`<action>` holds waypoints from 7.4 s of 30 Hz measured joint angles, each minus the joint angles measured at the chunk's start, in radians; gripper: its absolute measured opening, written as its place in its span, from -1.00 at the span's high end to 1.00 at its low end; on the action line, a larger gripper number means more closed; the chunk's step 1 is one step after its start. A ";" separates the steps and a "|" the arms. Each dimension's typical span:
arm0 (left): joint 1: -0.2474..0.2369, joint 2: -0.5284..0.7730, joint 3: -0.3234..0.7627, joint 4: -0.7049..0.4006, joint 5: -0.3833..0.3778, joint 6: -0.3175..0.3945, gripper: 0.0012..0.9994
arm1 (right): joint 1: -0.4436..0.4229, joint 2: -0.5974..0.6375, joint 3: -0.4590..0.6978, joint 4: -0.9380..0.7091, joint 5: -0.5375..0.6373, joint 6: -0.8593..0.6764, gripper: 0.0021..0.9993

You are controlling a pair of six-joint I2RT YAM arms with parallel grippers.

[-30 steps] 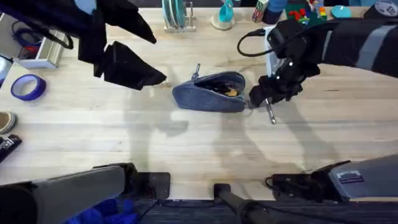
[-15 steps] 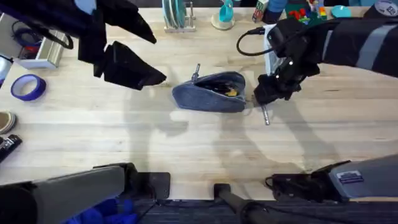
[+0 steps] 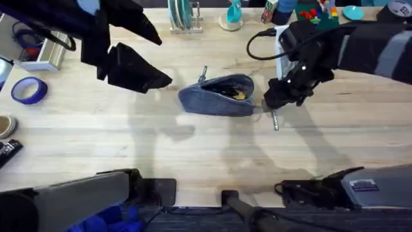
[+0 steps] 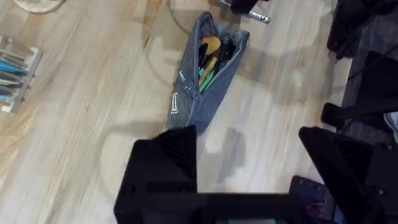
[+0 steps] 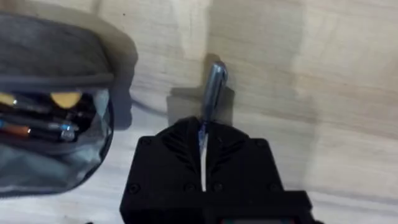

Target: Unzip the bag, pick up the pens from the table one at a time and place them inside, then zip the bag closed.

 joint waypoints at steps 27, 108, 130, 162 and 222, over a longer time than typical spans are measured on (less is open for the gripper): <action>0.000 0.000 0.000 0.000 -0.001 0.000 -0.99 | 0.000 -0.252 0.237 -0.210 0.000 -0.181 0.94; 0.000 0.000 0.000 0.000 -0.004 0.000 -0.99 | 0.161 0.059 0.290 -0.022 -0.487 -1.235 0.94; 0.000 0.000 0.000 0.000 -0.004 0.000 -0.99 | 0.161 0.086 0.290 0.002 -0.488 -1.238 -0.99; 0.000 0.000 0.000 0.000 -0.004 0.000 -0.99 | 0.162 0.014 0.417 -0.002 -0.491 -0.834 -0.99; 0.000 0.000 0.000 0.000 -0.004 0.000 -0.99 | 0.162 -0.163 0.437 -0.272 -0.258 -0.402 -0.99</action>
